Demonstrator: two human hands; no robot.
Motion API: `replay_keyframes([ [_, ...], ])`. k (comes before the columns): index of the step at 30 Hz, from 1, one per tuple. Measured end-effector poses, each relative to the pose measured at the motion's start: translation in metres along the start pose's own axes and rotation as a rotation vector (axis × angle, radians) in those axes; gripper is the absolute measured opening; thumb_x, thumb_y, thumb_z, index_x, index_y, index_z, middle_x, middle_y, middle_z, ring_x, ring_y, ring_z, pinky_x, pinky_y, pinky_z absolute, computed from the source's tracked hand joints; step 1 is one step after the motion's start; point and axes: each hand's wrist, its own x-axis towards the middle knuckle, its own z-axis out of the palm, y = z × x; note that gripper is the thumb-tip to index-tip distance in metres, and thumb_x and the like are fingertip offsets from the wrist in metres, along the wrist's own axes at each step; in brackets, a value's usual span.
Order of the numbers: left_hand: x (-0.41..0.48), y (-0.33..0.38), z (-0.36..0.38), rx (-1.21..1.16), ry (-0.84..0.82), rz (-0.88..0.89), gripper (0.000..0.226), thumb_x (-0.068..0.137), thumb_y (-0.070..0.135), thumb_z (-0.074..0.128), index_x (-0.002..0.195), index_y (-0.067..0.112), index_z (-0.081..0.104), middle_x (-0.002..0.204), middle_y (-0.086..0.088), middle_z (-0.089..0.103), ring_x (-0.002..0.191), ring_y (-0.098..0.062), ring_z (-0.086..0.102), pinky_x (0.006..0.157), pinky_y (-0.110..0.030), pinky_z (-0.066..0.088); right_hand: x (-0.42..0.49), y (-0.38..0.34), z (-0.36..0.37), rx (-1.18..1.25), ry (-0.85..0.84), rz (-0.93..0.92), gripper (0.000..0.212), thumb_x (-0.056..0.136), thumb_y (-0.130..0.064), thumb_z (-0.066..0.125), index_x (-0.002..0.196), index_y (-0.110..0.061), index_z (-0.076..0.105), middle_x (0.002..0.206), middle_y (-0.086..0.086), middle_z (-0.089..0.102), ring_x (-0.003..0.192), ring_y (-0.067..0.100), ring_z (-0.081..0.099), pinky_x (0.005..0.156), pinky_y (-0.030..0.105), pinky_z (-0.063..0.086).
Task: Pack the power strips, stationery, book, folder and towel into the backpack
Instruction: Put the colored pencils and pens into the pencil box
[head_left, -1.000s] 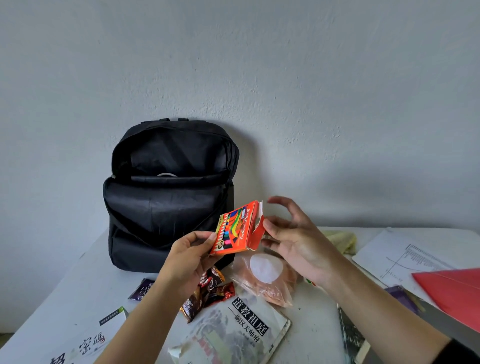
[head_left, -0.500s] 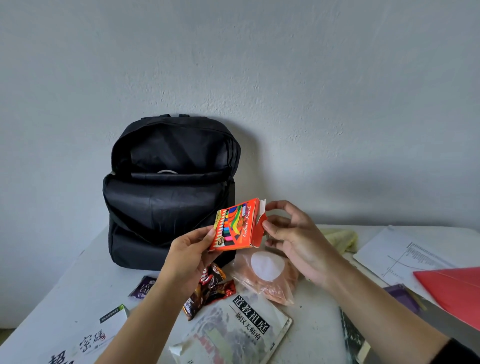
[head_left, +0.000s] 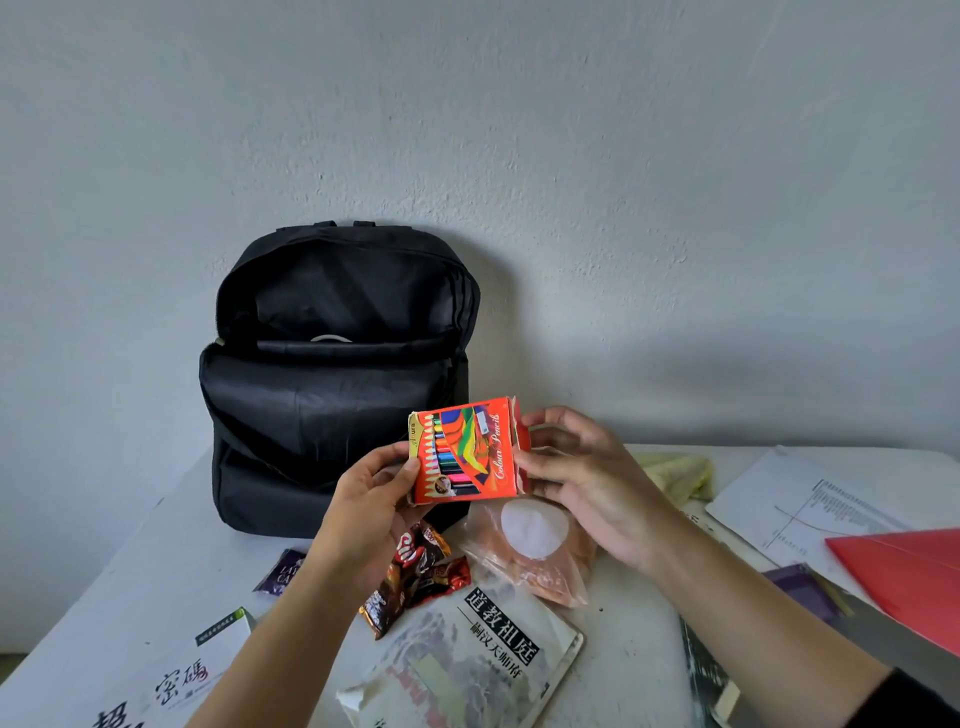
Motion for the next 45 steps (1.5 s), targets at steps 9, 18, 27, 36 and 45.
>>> replay_keyframes([
  [9,-0.016,0.006,0.031,0.505,-0.126,0.243,0.040,0.089,0.035,0.078,0.117,0.047,0.053,0.099,0.031,0.072,0.093,0.006,0.070,0.086,-0.011,0.053,-0.003,0.010,0.008,-0.144,0.070,-0.162,0.032,0.063,-0.009,0.088,0.091,-0.016,0.073,0.102,0.008,0.076,0.092,0.027,0.074,0.077,0.039,0.061],
  [18,-0.016,0.011,0.041,0.618,-0.276,0.280,0.053,0.064,0.064,0.088,0.099,0.080,0.052,0.120,-0.003,0.069,0.106,-0.015,0.071,0.095,-0.030,0.056,-0.001,0.006,-0.003,-0.100,0.115,-0.200,0.012,0.075,-0.014,0.079,0.084,-0.010,0.072,0.092,0.015,0.071,0.089,0.032,0.070,0.071,0.039,0.059],
  [27,-0.013,-0.005,0.042,0.620,-0.251,0.307,0.053,0.085,0.066,0.053,0.092,0.020,0.079,0.105,0.003,0.074,0.103,-0.002,0.066,0.100,-0.029,0.048,-0.003,0.015,0.006,-0.051,0.173,-0.205,0.020,0.069,-0.017,0.086,0.077,-0.007,0.070,0.084,0.016,0.072,0.086,0.034,0.072,0.094,0.061,0.056],
  [36,-0.009,-0.015,0.035,0.836,-0.129,0.439,0.097,0.078,0.084,0.038,0.159,0.031,0.036,0.142,0.009,0.040,0.131,0.005,0.038,0.102,-0.002,0.031,-0.005,0.010,0.006,0.116,0.117,-0.086,0.041,0.075,-0.008,0.081,0.110,-0.001,0.060,0.103,0.022,0.071,0.087,0.034,0.074,0.068,0.042,0.061],
  [45,-0.013,-0.019,0.040,0.881,-0.093,0.507,0.090,0.083,0.079,0.036,0.159,0.031,0.034,0.143,0.009,0.033,0.138,-0.009,0.033,0.114,-0.026,0.034,-0.005,0.000,0.001,0.167,0.033,-0.013,0.032,0.082,0.006,0.071,0.112,0.008,0.062,0.098,0.027,0.072,0.086,0.036,0.073,0.072,0.041,0.062],
])
